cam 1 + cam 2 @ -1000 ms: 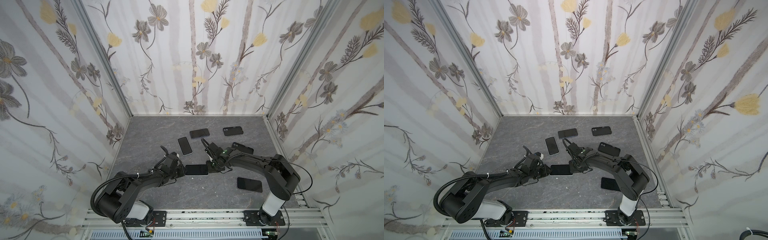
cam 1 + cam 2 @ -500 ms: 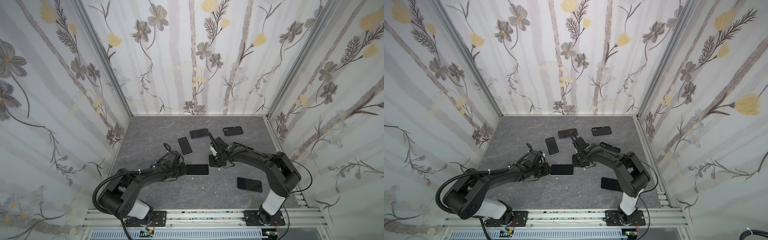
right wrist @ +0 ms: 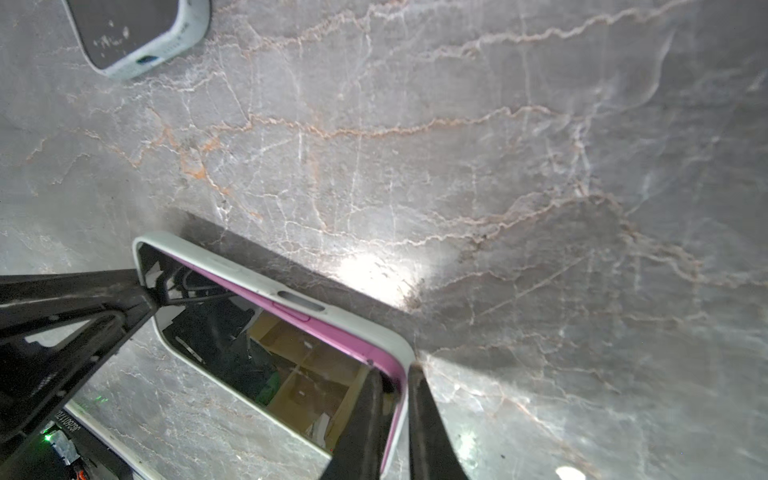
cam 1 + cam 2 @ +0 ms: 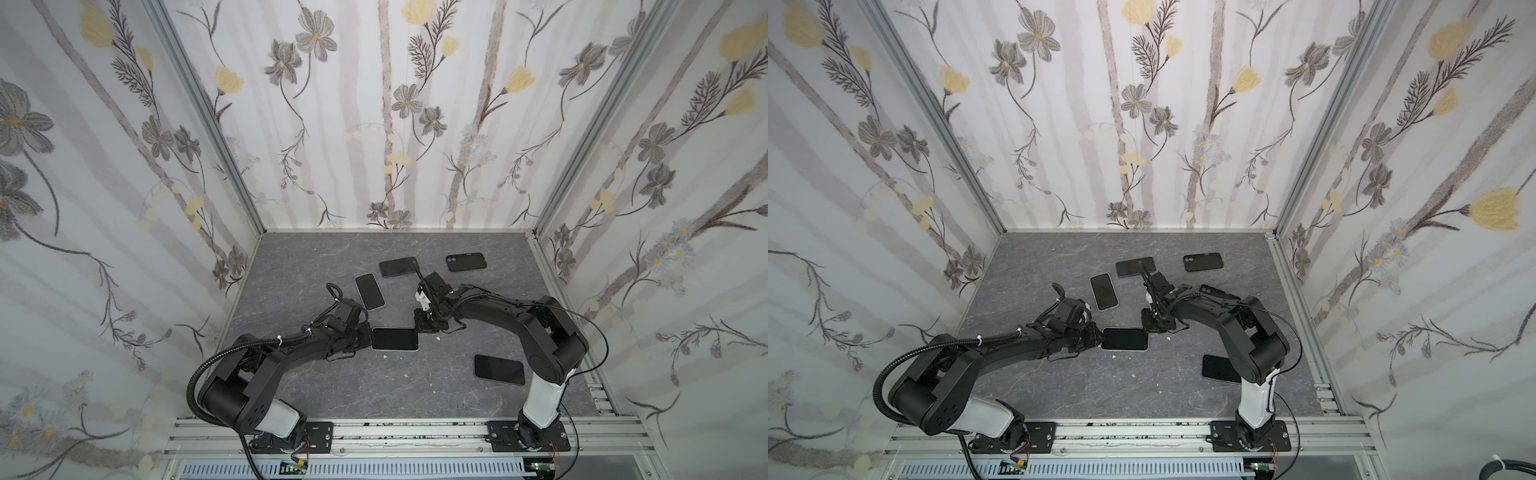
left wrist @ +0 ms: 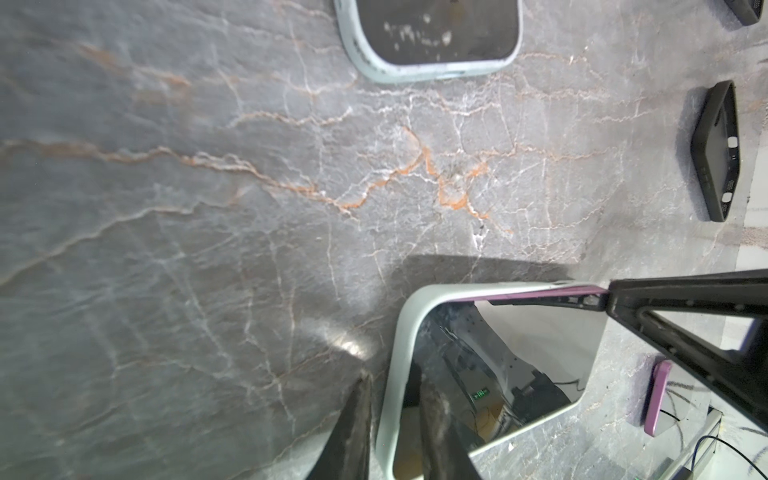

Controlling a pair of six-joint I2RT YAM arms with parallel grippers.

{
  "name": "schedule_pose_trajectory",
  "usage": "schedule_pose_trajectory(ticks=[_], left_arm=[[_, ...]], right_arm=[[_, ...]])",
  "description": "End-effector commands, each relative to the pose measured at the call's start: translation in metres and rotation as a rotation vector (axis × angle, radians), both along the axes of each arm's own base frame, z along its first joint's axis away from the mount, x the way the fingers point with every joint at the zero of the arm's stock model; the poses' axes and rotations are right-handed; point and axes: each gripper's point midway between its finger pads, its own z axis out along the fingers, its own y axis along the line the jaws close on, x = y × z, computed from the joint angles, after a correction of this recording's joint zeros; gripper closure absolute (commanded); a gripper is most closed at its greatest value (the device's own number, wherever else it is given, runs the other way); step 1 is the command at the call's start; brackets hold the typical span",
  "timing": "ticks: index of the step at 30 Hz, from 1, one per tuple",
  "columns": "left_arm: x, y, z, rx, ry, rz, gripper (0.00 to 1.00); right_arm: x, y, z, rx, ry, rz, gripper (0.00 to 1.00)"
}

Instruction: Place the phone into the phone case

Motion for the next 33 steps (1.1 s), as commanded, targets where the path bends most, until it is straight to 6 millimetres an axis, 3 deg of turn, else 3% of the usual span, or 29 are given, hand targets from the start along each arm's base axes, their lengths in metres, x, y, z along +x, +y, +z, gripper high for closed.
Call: schedule_pose_trajectory(ticks=[1, 14, 25, 33], left_arm=[[0.004, -0.002, 0.003, -0.006, 0.003, 0.007, 0.76], [-0.004, 0.002, -0.015, 0.011, 0.044, 0.004, 0.76], [-0.008, 0.004, -0.017, 0.011, 0.048, 0.005, 0.76], [-0.009, 0.003, -0.017, 0.002, 0.051, 0.004, 0.76]], right_arm=[[-0.001, 0.003, 0.001, 0.005, 0.004, 0.018, 0.86], [-0.011, -0.015, -0.013, -0.115, 0.023, 0.039, 0.87], [-0.026, -0.021, -0.037, -0.232, 0.045, 0.080, 0.88], [-0.030, -0.028, -0.043, -0.306, 0.029, 0.097, 0.89]])
